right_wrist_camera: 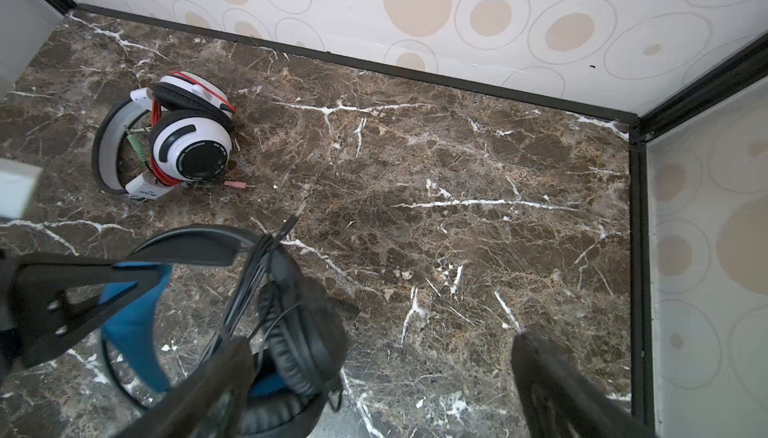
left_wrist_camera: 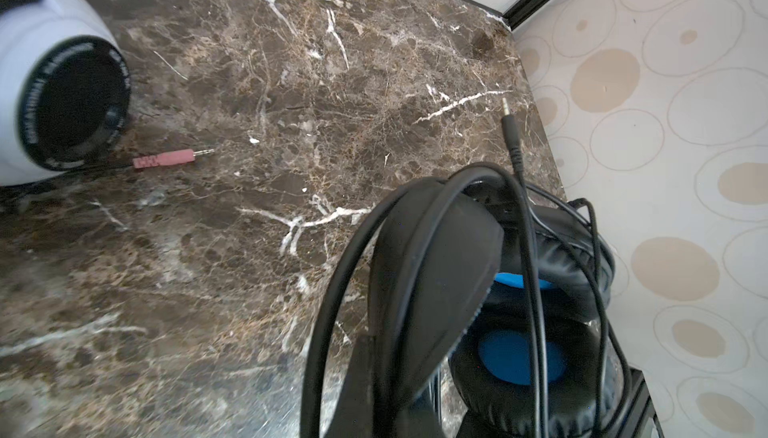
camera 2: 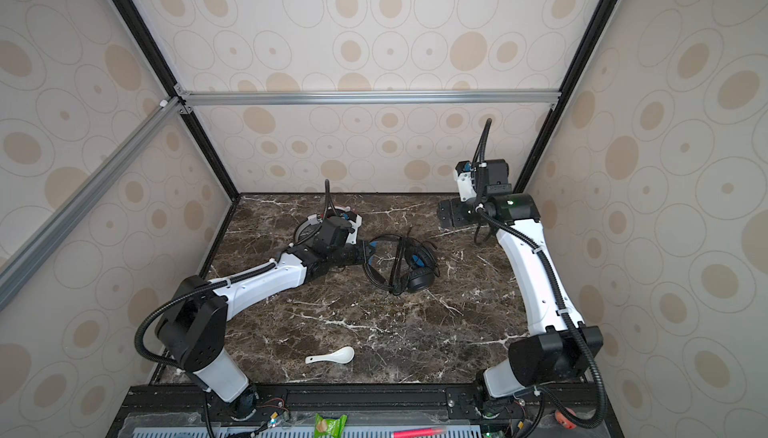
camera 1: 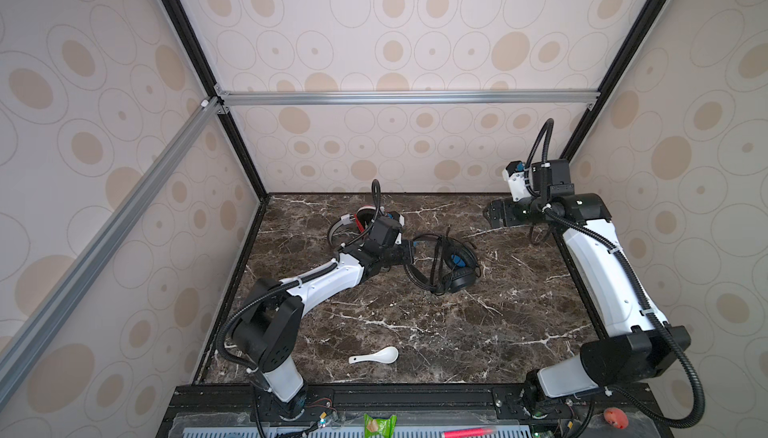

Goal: Wrap the headphones
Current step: 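Set the headphones on the table with the left gripper while the right draws back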

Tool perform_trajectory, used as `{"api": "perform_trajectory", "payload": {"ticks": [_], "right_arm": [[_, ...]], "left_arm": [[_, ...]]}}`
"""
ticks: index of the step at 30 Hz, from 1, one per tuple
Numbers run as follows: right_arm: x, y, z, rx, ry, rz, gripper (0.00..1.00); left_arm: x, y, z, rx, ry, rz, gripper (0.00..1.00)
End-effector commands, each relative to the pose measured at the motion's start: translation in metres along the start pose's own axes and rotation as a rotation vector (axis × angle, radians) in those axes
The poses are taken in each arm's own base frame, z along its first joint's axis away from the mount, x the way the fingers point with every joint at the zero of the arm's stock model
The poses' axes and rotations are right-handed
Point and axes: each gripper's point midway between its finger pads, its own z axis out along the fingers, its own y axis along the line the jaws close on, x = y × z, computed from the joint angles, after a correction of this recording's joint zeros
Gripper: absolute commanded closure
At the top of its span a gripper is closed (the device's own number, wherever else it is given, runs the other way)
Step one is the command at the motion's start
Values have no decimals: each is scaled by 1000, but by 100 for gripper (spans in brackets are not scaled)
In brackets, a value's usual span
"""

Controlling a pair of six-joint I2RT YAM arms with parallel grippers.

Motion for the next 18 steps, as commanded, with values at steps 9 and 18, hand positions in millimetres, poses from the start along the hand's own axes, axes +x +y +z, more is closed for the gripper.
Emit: {"api": "perform_trajectory", "payload": {"ticks": [9,18], "right_arm": [[28,15,-23,-66,15,24,0],[30,24,-29,-110,-6,26,0]], "left_arm": [[-49,-50,55,128,-158,-154,100],[-40,-32,84,81,-153,-195,94]]}}
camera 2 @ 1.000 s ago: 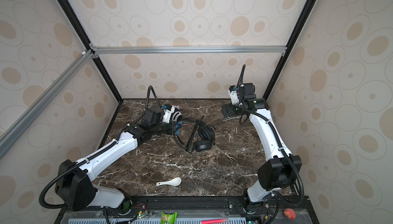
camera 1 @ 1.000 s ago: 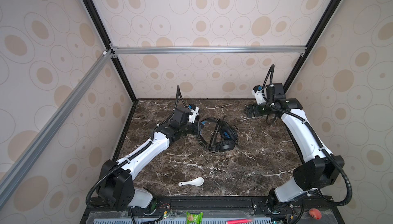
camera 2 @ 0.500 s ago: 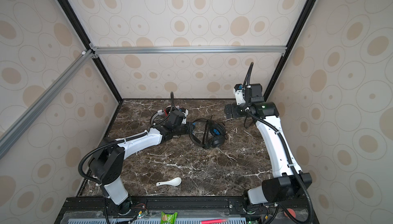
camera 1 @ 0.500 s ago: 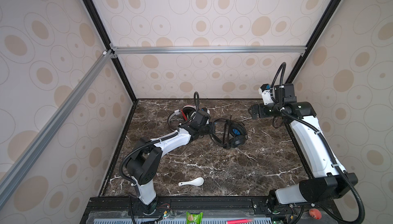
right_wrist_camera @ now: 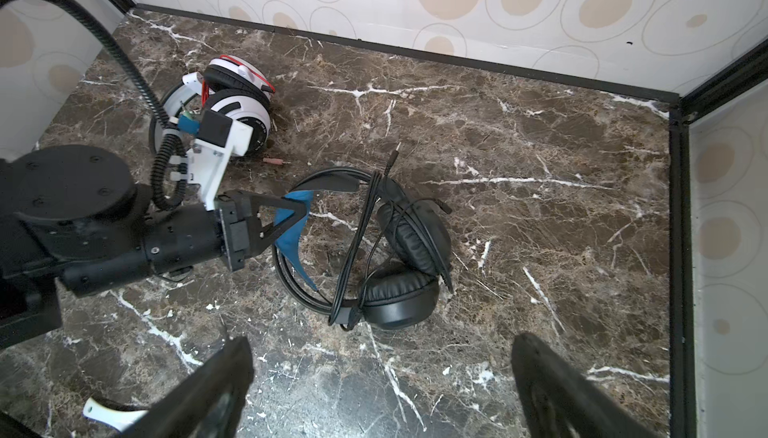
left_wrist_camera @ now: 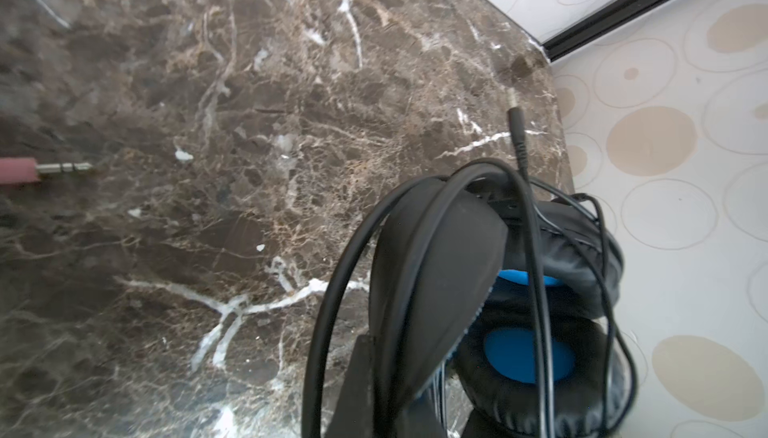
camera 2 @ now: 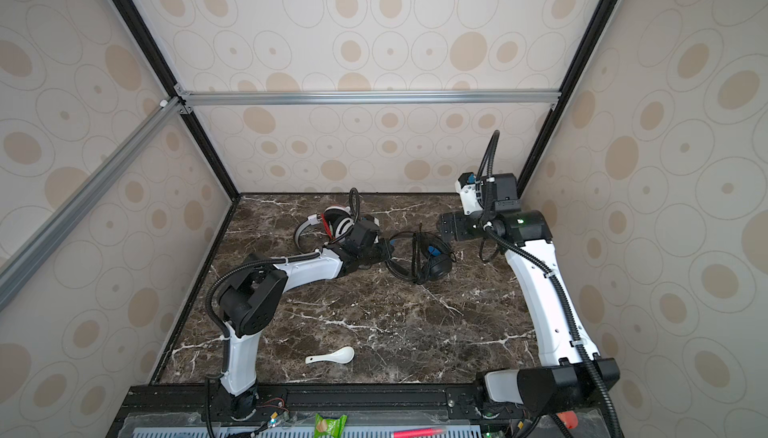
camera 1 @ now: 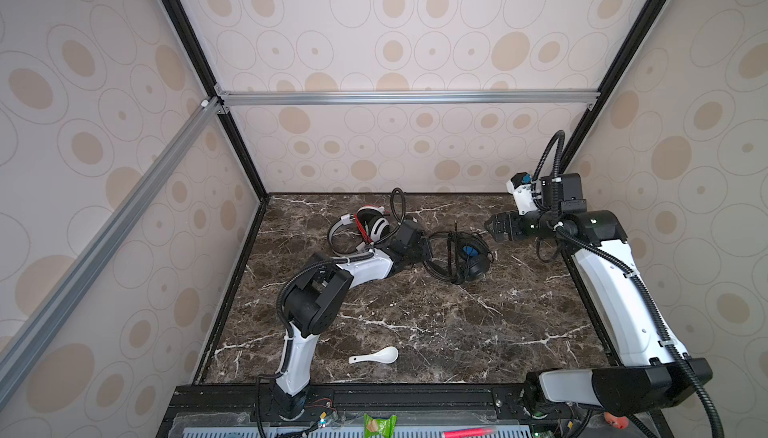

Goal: Wrap the headphones
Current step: 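Set the headphones on the table with the left gripper while the right draws back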

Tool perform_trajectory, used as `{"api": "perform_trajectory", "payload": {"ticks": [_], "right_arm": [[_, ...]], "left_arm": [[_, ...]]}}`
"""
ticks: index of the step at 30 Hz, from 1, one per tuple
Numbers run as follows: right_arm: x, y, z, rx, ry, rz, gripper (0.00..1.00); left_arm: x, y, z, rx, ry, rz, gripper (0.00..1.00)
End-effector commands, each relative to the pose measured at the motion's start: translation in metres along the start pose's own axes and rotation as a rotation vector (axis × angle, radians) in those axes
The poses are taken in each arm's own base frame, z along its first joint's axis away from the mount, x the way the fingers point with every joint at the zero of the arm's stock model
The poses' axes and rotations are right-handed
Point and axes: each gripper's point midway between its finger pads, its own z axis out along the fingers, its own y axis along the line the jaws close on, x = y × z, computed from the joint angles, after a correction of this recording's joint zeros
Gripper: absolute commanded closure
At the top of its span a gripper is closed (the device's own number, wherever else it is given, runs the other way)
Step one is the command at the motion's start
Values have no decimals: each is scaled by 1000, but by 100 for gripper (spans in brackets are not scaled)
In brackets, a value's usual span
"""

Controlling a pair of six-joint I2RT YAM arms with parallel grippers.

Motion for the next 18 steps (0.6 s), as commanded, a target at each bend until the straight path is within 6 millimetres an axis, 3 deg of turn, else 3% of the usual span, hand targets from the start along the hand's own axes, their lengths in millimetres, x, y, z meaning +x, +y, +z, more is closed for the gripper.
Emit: {"api": "perform_trajectory", "payload": {"ticks": [1,4,7,10,14,18], "right_arm": [[5,7,-5,-35,-2,17,0],[6,10,-3,-49,-5,21,0],[5,10,-4,-53,-11,21,0],[5,11,-2,-59,-13,23,0],[5,13,0,-73,-18,29,0],[5,15,2,-85,-23,32,0]], "left_arm": [[-39,-42,-5,102,-115,-32,93],[-32,-27,5,34,-95,-21,91],[-29,-13,10,-16,-97,-23,81],[-28,-8,11,-47,-97,-15,71],[-27,-1,12,-89,-95,-8,64],[-29,-3,11,-120,-89,23,43]]}}
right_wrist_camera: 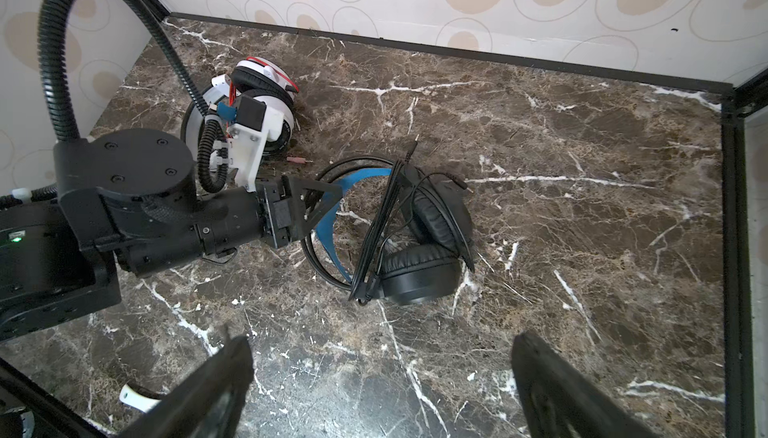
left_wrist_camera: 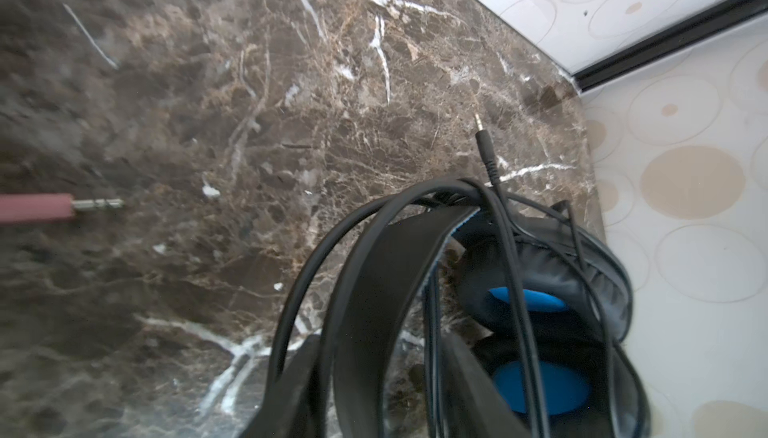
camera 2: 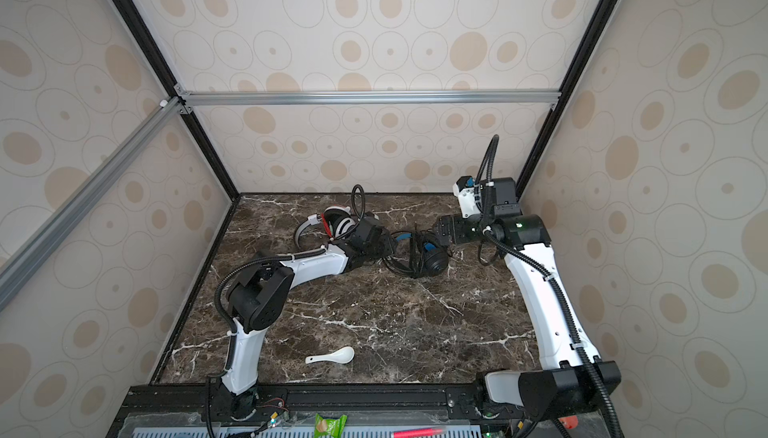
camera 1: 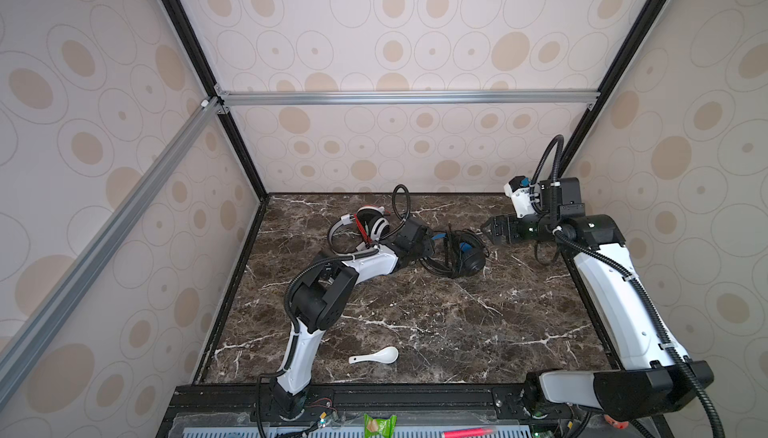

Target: Wrap the headphones

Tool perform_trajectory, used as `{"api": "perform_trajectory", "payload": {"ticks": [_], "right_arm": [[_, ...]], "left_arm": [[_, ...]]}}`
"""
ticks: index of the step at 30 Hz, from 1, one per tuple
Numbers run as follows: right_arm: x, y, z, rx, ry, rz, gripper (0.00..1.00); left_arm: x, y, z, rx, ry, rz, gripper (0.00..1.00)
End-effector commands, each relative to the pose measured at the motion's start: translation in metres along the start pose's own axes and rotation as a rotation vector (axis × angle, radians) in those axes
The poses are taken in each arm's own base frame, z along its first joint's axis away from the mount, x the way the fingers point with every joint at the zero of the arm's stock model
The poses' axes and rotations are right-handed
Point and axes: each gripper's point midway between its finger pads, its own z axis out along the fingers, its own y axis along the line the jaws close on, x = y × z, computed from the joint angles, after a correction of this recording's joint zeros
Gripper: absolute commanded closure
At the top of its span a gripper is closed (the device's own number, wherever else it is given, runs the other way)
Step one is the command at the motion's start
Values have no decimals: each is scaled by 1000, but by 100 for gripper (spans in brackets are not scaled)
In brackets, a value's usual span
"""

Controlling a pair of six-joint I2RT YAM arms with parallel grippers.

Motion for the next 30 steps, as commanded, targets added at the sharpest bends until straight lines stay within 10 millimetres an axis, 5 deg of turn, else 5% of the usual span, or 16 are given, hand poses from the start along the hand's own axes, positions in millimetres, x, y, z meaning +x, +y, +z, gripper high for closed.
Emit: {"api": "perform_trajectory", "payload": {"ticks": [1,11,15,21,23,26,30], "right_arm": [[0,5,-4,-22,-21,4,0],[9,2,-4,-3,-44,-8,0],[20,-3,3,15,-67,9,0],[52,-26,17,119,-77,85,0],[63,-34,23,154,-98,121,0],[81,-56,34,262,-134,160,0],[100,-89,40,425,-190,203,0]], "left_arm": [[-9,-9,0,-33,-27,35,38],[-12,-21,-24,-91,-33,132,5],[-11,-42,-50,-76,-31,234,2],[-12,-78,-126,25,-51,397,2],[-20,-76,-159,47,-83,433,2],[-43,-42,-200,-58,-156,489,2],[-74,59,-228,-290,-208,422,2]]}}
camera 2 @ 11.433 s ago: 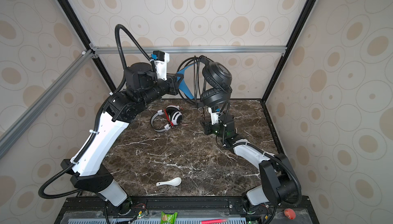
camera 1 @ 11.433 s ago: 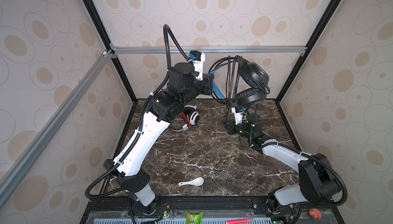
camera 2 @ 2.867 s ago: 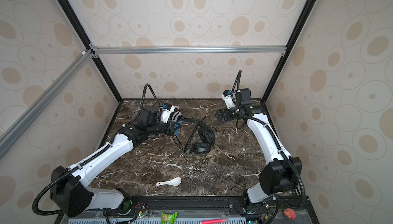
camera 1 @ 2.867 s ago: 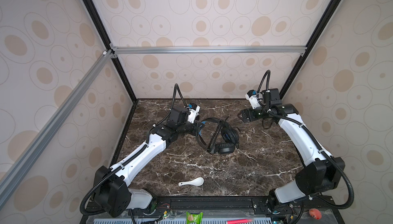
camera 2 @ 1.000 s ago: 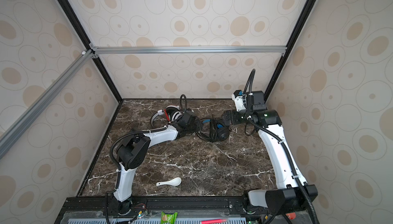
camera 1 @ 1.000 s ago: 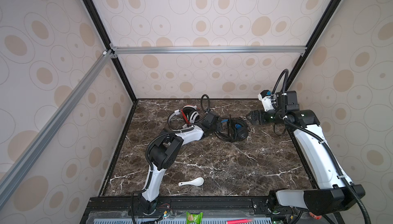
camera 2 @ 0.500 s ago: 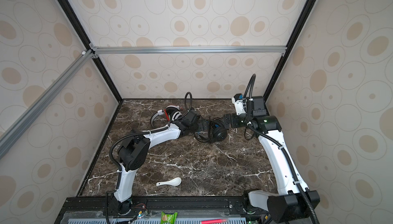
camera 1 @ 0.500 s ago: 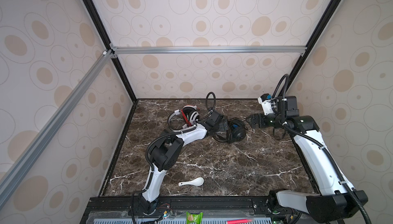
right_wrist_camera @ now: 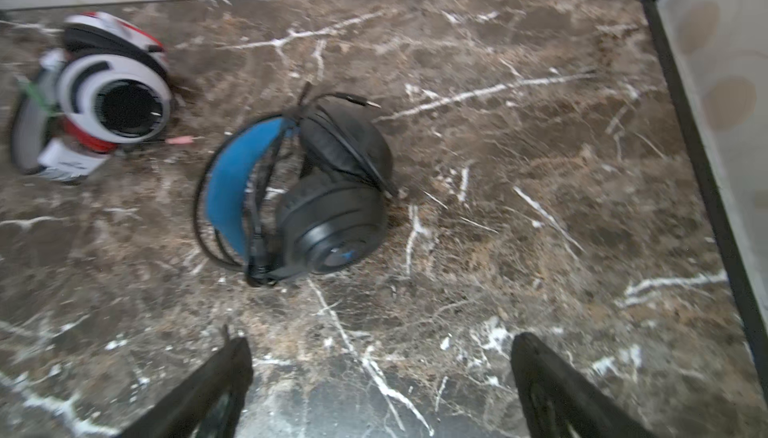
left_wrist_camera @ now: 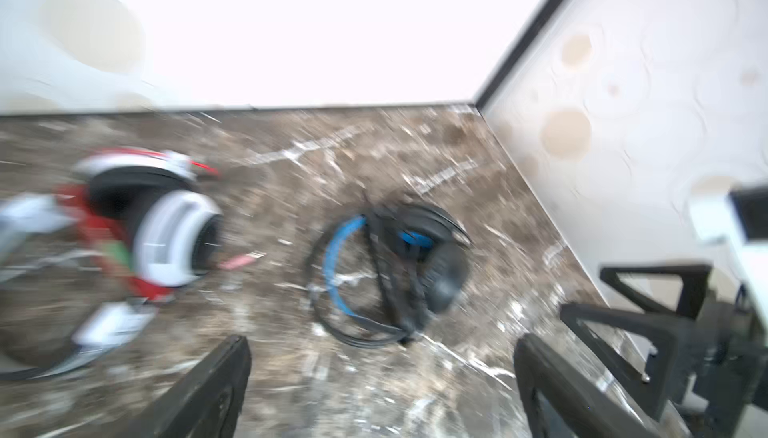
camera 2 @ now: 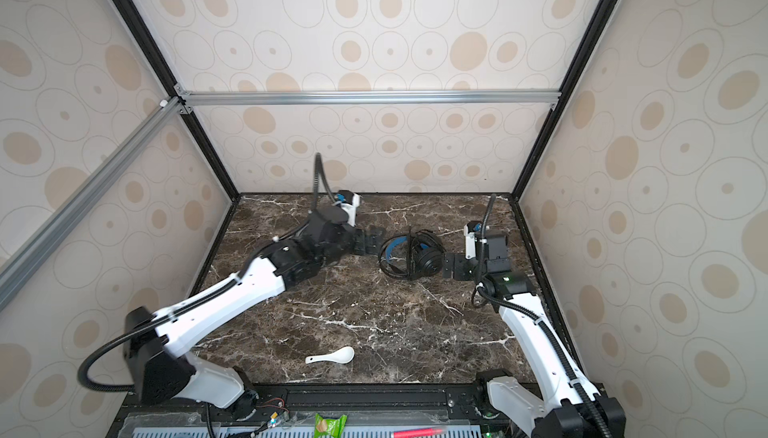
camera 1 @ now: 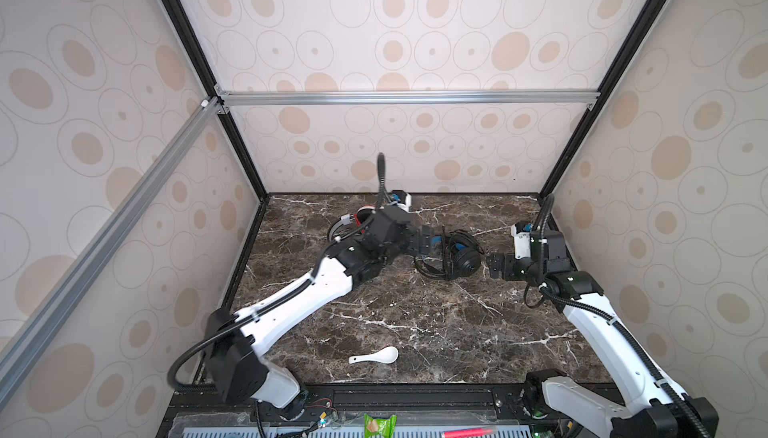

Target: Wrap the headphones

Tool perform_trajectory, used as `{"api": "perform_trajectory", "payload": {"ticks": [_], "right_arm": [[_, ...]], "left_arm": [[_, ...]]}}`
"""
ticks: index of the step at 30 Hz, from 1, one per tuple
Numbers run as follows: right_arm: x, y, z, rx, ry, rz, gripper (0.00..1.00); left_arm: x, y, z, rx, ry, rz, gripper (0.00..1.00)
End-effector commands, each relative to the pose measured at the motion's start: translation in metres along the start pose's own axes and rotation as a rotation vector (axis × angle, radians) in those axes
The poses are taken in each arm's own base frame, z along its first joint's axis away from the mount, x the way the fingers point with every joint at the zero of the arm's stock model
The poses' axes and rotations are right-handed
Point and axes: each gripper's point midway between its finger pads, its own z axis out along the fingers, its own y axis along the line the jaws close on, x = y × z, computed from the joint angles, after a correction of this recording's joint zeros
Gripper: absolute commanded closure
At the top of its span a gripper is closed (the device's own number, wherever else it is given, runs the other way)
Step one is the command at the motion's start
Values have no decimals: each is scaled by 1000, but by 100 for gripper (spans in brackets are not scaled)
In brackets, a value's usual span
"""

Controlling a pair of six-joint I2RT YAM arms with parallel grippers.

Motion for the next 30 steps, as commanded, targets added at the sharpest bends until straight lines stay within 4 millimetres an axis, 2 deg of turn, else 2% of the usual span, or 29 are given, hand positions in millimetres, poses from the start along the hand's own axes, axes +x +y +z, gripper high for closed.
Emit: {"api": "perform_trajectory", "payload": {"ticks": [1,4,5,7,10,13,18,22,25,28,30], "right_arm": [[-16,-30,3,156,-161,55,0],[-9,-52,6,261,-259,81,0],[-7,-54,8,263,-282,74,0],[-1,-47,18,206,-317,-6,0],[8,-43,36,183,-315,-78,0],[19,-48,52,190,-270,-61,0],[18,-50,71,172,-330,8,0],[16,-44,93,136,-294,5,0],[12,-51,101,178,-280,23,0],[11,-48,102,167,-274,12,0],[8,-49,98,175,-299,-7,0]], "left_arm": [[34,113,-3,-324,86,44,2],[31,179,-23,-471,-6,-13,2],[32,194,-28,-494,-38,-29,2],[34,226,-43,-584,-123,-27,2],[49,260,-57,-699,-223,5,2],[61,276,-63,-746,-307,62,2],[74,297,-68,-796,-380,117,2],[78,311,-66,-813,-432,154,2],[76,322,-65,-809,-482,157,2],[88,331,-51,-760,-480,129,2],[94,329,-44,-731,-481,147,2]]}}
